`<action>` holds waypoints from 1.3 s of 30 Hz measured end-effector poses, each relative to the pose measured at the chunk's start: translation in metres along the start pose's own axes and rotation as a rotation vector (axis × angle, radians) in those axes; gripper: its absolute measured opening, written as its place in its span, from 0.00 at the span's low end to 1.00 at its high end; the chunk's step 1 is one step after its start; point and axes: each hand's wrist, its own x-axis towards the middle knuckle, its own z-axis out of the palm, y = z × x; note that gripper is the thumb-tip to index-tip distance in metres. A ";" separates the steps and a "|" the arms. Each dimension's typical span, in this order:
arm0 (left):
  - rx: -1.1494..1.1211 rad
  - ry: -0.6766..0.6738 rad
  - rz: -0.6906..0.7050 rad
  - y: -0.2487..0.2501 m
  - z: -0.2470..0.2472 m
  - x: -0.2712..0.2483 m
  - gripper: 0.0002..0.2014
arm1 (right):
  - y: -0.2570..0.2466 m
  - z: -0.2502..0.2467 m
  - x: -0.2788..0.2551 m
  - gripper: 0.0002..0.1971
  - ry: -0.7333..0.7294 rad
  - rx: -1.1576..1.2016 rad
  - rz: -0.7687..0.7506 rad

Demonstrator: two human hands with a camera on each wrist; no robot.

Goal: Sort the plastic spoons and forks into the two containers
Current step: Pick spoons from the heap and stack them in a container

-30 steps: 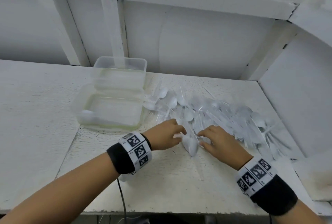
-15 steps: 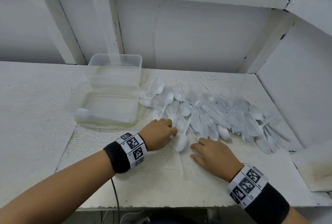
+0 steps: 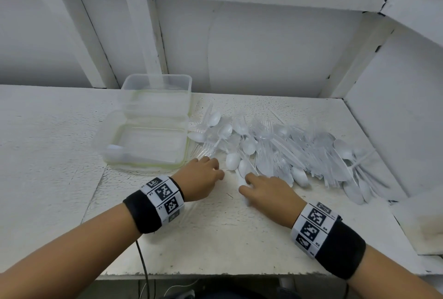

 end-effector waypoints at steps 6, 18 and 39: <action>0.009 0.050 0.103 0.023 -0.006 0.022 0.23 | 0.005 -0.015 -0.016 0.14 0.172 0.126 -0.082; -0.050 0.232 0.270 0.024 -0.013 0.020 0.06 | 0.020 -0.067 -0.035 0.09 0.745 0.974 0.347; -0.642 0.308 0.098 0.014 -0.017 -0.011 0.08 | 0.037 -0.052 -0.021 0.09 0.552 0.963 0.459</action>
